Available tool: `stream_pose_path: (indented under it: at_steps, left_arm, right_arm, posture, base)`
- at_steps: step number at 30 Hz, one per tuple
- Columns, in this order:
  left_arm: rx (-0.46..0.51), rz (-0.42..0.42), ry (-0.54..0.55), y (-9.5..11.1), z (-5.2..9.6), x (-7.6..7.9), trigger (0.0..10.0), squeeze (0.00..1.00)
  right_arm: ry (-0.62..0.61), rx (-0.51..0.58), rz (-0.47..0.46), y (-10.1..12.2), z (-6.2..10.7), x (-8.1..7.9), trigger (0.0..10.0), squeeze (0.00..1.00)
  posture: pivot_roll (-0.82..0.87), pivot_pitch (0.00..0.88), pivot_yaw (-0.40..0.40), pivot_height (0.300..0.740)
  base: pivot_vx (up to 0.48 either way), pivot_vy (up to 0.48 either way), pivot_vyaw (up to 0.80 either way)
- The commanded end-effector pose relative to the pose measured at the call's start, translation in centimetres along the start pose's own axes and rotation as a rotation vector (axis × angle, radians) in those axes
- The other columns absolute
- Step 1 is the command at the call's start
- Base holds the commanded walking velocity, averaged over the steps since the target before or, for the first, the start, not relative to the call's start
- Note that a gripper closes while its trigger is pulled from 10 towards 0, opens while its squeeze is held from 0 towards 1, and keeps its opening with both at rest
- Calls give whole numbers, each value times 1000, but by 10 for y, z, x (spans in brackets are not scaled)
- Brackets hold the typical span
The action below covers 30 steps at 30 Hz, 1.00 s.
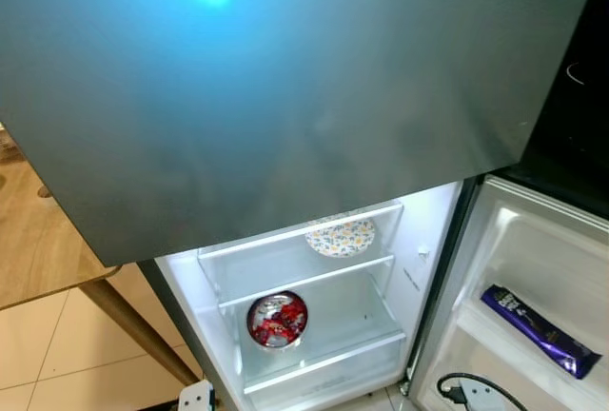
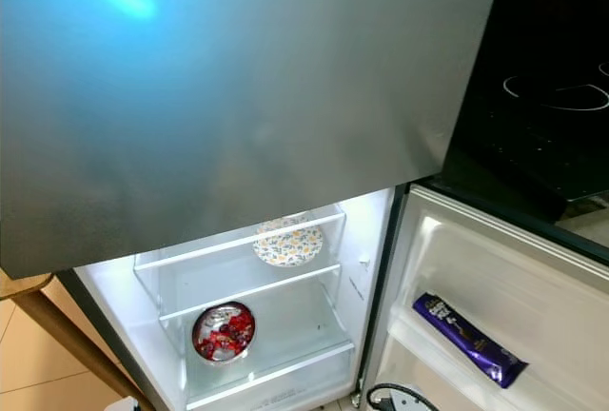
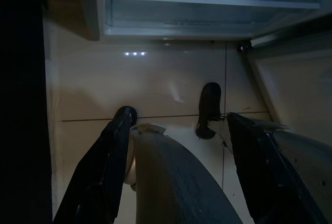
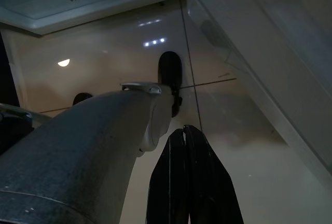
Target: Restocking fridge
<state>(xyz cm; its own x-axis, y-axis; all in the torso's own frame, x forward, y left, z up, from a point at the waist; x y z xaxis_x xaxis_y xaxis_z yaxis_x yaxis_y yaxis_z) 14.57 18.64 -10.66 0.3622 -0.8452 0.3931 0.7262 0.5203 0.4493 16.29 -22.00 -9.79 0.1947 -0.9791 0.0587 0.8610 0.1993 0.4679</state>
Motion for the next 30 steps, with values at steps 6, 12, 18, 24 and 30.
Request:
stream_pose_path:
  at_steps: [6, 12, 18, 24, 30]
  left_arm:
    - [-26, -3, 0, -6, 1, 0, 10000, 0]
    - [-29, -7, -3, -7, 1, 0, 10000, 0]
    - [-30, -12, -6, -6, 0, 1, 10000, 0]
    - [-30, -14, -9, -6, 0, 2, 10000, 0]
    - [-33, -14, -8, -6, 0, 2, 10000, 0]
  right_arm:
    - [7, -2, 11, 0, 0, -3, 10000, 0]
    - [8, -2, 13, 0, -1, -3, 10000, 0]
    - [9, -3, 13, 0, -1, -3, 10000, 0]
    - [11, -3, 12, 0, -1, -3, 10000, 0]
    - [12, -2, 14, -1, -1, -4, 10000, 0]
  posture:
    - [-110, 0, 10, 740]
    - [-110, 0, 10, 740]
    - [-112, 0, 14, 740]
    - [-112, 0, 14, 740]
    - [-112, 0, 14, 740]
  base:
    - [-453, 0, 0]
    - [-453, 0, 0]
    - [-452, 0, 0]
    - [-451, 0, 0]
    - [-451, 0, 0]
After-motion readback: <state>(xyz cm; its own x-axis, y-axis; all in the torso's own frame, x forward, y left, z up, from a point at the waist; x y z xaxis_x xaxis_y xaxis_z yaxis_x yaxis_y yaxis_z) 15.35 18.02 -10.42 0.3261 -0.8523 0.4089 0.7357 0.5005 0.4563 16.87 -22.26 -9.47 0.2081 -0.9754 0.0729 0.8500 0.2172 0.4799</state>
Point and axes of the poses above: a point about 5 cm out from each wrist's last joint towards the gripper, its own z axis pointing back from the gripper into the wrist, its own y axis along the axis of the wrist's last joint, x = y × z, the point moved 1 cm from there along -z, pointing out of the wrist towards the gripper, and after that the axes turned 8 degrees about z, right-handed, at the moved point
